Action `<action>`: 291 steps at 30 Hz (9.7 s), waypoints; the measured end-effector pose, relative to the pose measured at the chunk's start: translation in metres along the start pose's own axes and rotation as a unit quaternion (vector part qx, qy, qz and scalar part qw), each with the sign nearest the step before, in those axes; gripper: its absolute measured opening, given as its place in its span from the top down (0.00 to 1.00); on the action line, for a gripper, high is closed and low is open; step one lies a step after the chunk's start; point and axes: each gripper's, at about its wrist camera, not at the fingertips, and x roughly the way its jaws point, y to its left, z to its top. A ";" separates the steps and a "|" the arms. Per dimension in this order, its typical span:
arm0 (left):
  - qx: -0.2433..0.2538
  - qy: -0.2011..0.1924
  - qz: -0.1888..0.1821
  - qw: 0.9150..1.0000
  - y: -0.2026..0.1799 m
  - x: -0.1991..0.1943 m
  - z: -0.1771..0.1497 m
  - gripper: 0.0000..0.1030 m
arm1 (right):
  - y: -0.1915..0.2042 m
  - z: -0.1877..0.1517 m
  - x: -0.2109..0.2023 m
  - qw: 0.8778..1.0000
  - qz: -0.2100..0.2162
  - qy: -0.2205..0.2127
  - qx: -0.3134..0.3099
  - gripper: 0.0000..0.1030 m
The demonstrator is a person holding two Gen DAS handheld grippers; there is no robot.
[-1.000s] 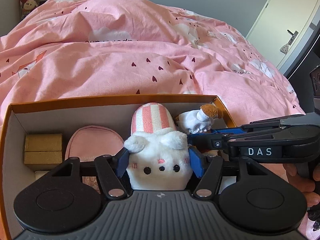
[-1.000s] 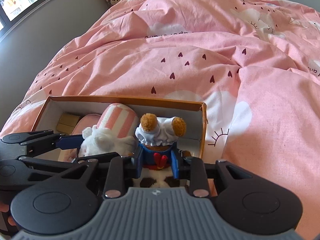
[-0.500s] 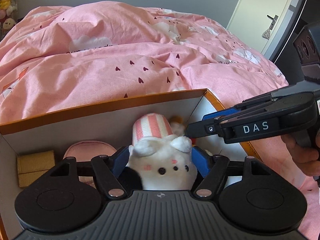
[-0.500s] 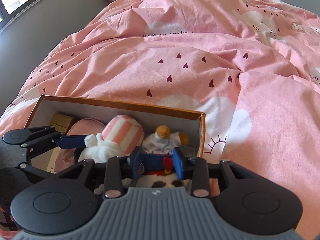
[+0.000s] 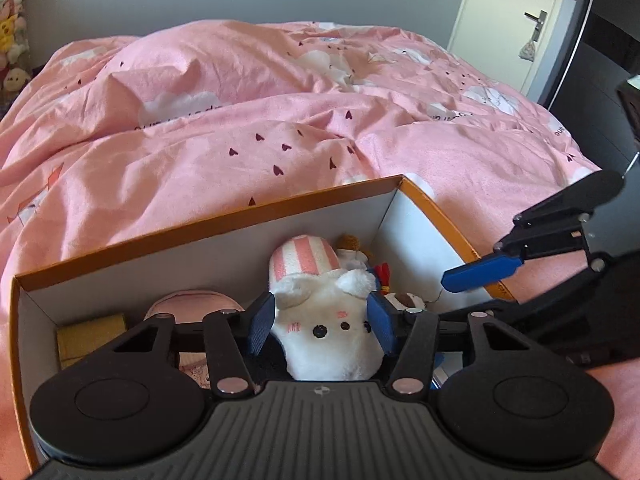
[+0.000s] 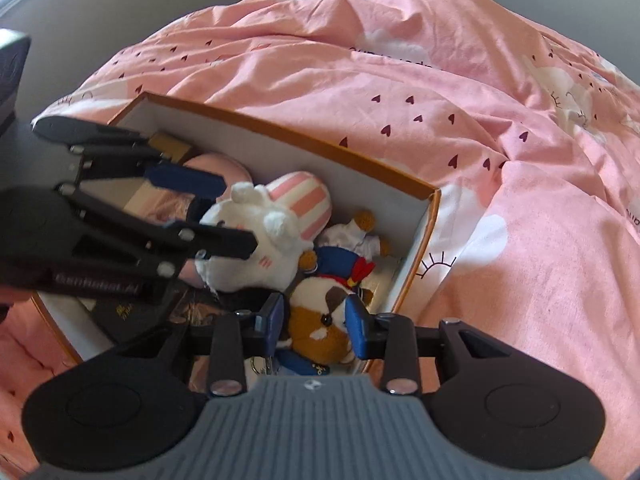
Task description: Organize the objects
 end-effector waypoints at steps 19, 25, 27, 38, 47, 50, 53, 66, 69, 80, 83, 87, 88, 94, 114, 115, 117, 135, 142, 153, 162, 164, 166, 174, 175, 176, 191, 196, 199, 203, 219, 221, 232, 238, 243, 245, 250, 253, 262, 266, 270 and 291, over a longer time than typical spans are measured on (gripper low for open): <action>-0.120 0.120 0.015 0.985 0.013 0.040 0.019 0.50 | 0.028 -0.006 0.038 0.982 -0.024 0.059 -0.179 0.68; -0.032 0.135 0.028 0.990 0.001 0.038 0.010 0.50 | 0.027 -0.001 0.048 0.982 -0.029 0.051 -0.181 0.76; -0.021 0.138 0.026 0.990 -0.001 0.039 0.010 0.50 | 0.025 0.001 0.050 0.982 -0.029 0.049 -0.179 0.76; -0.045 0.097 0.030 0.994 0.000 0.051 0.010 0.41 | 0.019 0.005 0.057 0.984 -0.038 0.032 -0.169 0.76; -0.034 0.045 0.019 0.998 -0.006 0.013 0.013 0.37 | 0.011 0.013 0.021 0.995 -0.027 -0.011 -0.096 0.76; -0.028 0.011 0.007 1.000 -0.013 -0.012 0.011 0.37 | 0.013 0.003 -0.005 0.997 -0.026 -0.036 -0.058 0.76; -0.022 -0.020 0.005 1.000 -0.023 -0.038 0.007 0.37 | 0.018 -0.010 -0.031 0.997 -0.027 -0.070 -0.025 0.76; -0.030 -0.041 -0.101 0.994 -0.065 -0.110 -0.058 0.39 | 0.049 -0.117 -0.112 0.979 -0.019 -0.164 0.115 0.74; -0.043 -0.010 -0.118 0.992 -0.071 -0.097 -0.077 0.39 | 0.048 -0.142 -0.102 0.977 -0.013 -0.152 0.152 0.74; -0.043 0.115 -0.071 0.990 -0.093 -0.011 -0.127 0.26 | 0.032 -0.186 -0.060 0.967 -0.018 -0.109 0.230 0.57; -0.049 0.125 -0.064 0.989 -0.094 0.000 -0.131 0.26 | 0.031 -0.187 -0.051 0.968 -0.016 -0.102 0.229 0.57; -0.050 0.135 -0.058 0.988 -0.096 0.009 -0.134 0.26 | 0.031 -0.190 -0.041 0.970 -0.015 -0.091 0.227 0.56; -0.051 0.136 -0.054 0.988 -0.096 0.011 -0.135 0.26 | 0.030 -0.190 -0.038 0.970 -0.013 -0.088 0.226 0.56; -0.054 0.138 -0.040 0.988 -0.093 0.017 -0.140 0.33 | 0.028 -0.187 -0.024 0.972 0.004 -0.077 0.223 0.55; -0.079 0.096 -0.064 0.990 -0.062 -0.063 -0.166 0.41 | 0.034 -0.179 -0.005 0.978 -0.025 -0.042 0.204 0.49; -0.080 0.090 -0.069 0.990 -0.059 -0.063 -0.153 0.41 | 0.036 -0.179 -0.010 0.978 -0.024 -0.045 0.203 0.49; -0.081 0.076 -0.080 0.991 -0.056 -0.079 -0.152 0.41 | 0.039 -0.178 -0.024 0.978 -0.019 -0.056 0.199 0.49; -0.103 -0.014 -0.080 0.991 -0.056 -0.108 -0.063 0.41 | 0.061 -0.099 -0.131 0.986 -0.025 -0.159 0.047 0.49; -0.111 0.012 -0.062 0.992 -0.037 -0.075 -0.048 0.41 | 0.054 -0.059 -0.089 0.996 -0.032 -0.088 0.001 0.49; -0.128 0.064 -0.076 0.987 -0.015 -0.035 -0.044 0.41 | 0.048 -0.040 -0.027 0.999 -0.009 0.030 -0.040 0.48; -0.127 0.097 -0.085 0.983 -0.008 -0.014 -0.040 0.41 | 0.049 -0.036 -0.021 0.997 0.001 0.045 -0.057 0.47; -0.126 0.108 -0.086 0.982 -0.009 -0.008 -0.038 0.41 | 0.048 -0.036 -0.025 0.997 0.002 0.039 -0.060 0.46; -0.125 0.118 -0.087 0.981 -0.011 -0.002 -0.037 0.41 | 0.047 -0.036 -0.030 0.998 0.002 0.030 -0.063 0.43; -0.130 0.156 -0.082 0.976 -0.019 0.022 -0.032 0.41 | 0.033 -0.034 -0.057 0.997 -0.049 -0.038 -0.047 0.37; -0.129 0.159 -0.078 0.976 -0.021 0.025 -0.032 0.41 | 0.029 -0.034 -0.060 0.997 -0.052 -0.045 -0.041 0.37; -0.128 0.162 -0.074 0.976 -0.022 0.027 -0.031 0.41 | 0.027 -0.035 -0.061 0.997 -0.054 -0.049 -0.037 0.37; -0.116 0.159 -0.036 0.980 -0.030 0.022 -0.028 0.37 | 0.024 -0.047 -0.051 0.997 -0.047 -0.047 -0.031 0.35; -0.095 0.123 -0.011 0.988 -0.036 -0.003 -0.027 0.35 | 0.031 -0.049 -0.057 0.997 -0.048 -0.053 -0.030 0.35; -0.083 0.091 0.019 0.992 -0.040 -0.024 -0.027 0.29 | 0.037 -0.050 -0.064 0.997 -0.047 -0.059 -0.027 0.34; -0.075 0.049 0.052 0.995 -0.041 -0.053 -0.027 0.26 | 0.047 -0.053 -0.074 0.996 -0.041 -0.075 -0.013 0.26; -0.052 -0.200 0.225 0.952 -0.063 -0.164 -0.051 0.13 | 0.084 -0.063 -0.124 0.974 -0.051 -0.201 0.087 0.06; -0.045 -0.229 0.230 0.945 -0.064 -0.175 -0.056 0.13 | 0.089 -0.064 -0.132 0.969 -0.057 -0.222 0.096 0.04; -0.056 -0.275 0.268 0.922 -0.064 -0.187 -0.076 0.09 | 0.121 -0.084 -0.147 0.933 -0.102 -0.317 0.134 0.01; -0.055 -0.253 0.267 0.928 -0.060 -0.178 -0.093 0.07 | 0.128 -0.098 -0.135 0.929 -0.117 -0.316 0.154 0.01; -0.080 -0.220 0.274 0.933 -0.053 -0.164 -0.108 0.07 | 0.127 -0.107 -0.114 0.931 -0.113 -0.294 0.183 0.01; -0.083 -0.208 0.274 0.935 -0.051 -0.157 -0.113 0.07 | 0.127 -0.109 -0.103 0.934 -0.118 -0.282 0.183 0.01; -0.088 -0.189 0.276 0.938 -0.047 -0.144 -0.120 0.07 | 0.127 -0.113 -0.084 0.941 -0.120 -0.259 0.179 0.01; -0.090 -0.178 0.276 0.940 -0.044 -0.136 -0.122 0.07 | 0.127 -0.115 -0.077 0.943 -0.122 -0.253 0.177 0.01; -0.096 -0.152 0.279 0.943 -0.040 -0.123 -0.129 0.07 | 0.120 -0.118 -0.060 0.947 -0.122 -0.233 0.183 0.01; -0.098 -0.148 0.279 0.944 -0.039 -0.123 -0.130 0.07 | 0.120 -0.119 -0.059 0.948 -0.121 -0.231 0.182 0.01; -0.099 -0.145 0.276 0.945 -0.040 -0.123 -0.129 0.07 | 0.120 -0.119 -0.060 0.948 -0.120 -0.233 0.182 0.01; -0.104 -0.137 0.270 0.947 -0.041 -0.125 -0.130 0.07 | 0.125 -0.121 -0.062 0.950 -0.114 -0.231 0.177 0.01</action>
